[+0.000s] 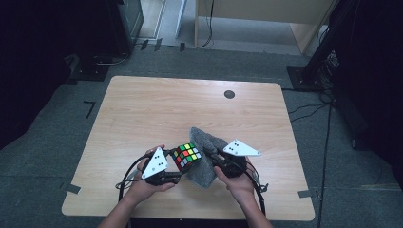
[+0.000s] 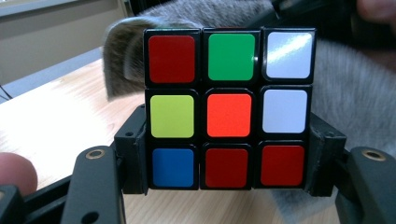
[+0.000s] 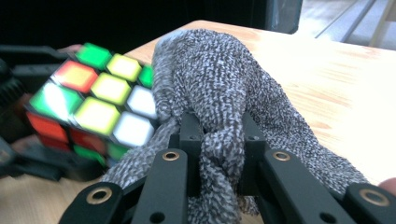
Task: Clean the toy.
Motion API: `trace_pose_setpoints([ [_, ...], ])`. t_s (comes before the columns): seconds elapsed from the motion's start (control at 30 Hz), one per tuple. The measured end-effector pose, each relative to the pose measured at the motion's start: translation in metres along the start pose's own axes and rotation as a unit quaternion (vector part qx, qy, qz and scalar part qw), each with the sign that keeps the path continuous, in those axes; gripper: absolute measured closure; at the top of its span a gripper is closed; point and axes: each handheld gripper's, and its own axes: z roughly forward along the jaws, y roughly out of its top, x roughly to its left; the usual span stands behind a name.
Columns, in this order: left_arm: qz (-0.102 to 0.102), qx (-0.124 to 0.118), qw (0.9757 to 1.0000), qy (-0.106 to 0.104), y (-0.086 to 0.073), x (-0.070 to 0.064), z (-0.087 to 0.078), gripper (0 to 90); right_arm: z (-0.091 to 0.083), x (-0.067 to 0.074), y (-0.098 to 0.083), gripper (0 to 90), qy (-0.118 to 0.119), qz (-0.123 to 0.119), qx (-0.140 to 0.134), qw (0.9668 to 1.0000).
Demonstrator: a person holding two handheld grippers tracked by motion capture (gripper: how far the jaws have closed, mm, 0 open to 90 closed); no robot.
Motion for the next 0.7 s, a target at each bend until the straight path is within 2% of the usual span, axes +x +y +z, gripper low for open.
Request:
trace_pose_setpoints([
  [0.07,0.009,0.021,0.9997,0.012,-0.002,0.001,0.003,34.3,-0.004,0.005,0.004,77.5,0.002,-0.011,-0.014,0.9998],
  [0.17,0.01,0.044,0.9989,0.012,-0.007,0.001,0.008,34.3,-0.015,0.012,0.015,77.3,0.012,-0.021,-0.047,0.9986],
  [0.27,0.011,0.041,0.9991,0.001,-0.005,-0.003,0.009,34.3,-0.019,0.023,0.021,76.9,0.045,-0.014,-0.062,0.997],
  [0.33,0.017,0.035,0.9992,-0.005,-0.003,-0.007,0.009,34.3,-0.016,0.032,0.021,76.8,0.064,-0.021,-0.053,0.9963],
  [0.37,0.016,0.03,0.9994,-0.006,-0.002,-0.007,0.008,34.3,-0.014,0.035,0.02,76.7,0.065,-0.03,-0.048,0.9963],
  [0.43,0.016,0.021,0.9996,-0.005,0.0,-0.007,0.005,34.3,-0.01,0.035,0.016,76.8,0.06,-0.033,-0.041,0.9968],
  [0.47,0.016,0.018,0.9997,-0.003,0.0,-0.006,0.004,34.3,-0.009,0.031,0.014,76.8,0.058,-0.024,-0.04,0.9972],
  [0.5,0.013,0.016,0.9998,-0.001,0.0,-0.004,0.002,34.3,-0.007,0.026,0.011,76.8,0.052,-0.013,-0.039,0.9978],
  [0.6,0.004,0.015,0.9999,0.001,-0.001,0.0,0.001,34.3,-0.004,0.014,0.006,76.8,0.016,-0.007,-0.018,0.9997],
  [0.7,0.0,0.017,0.9998,-0.002,-0.002,0.001,0.002,34.3,-0.004,0.007,0.005,76.4,0.004,0.0,-0.007,1.0],
])
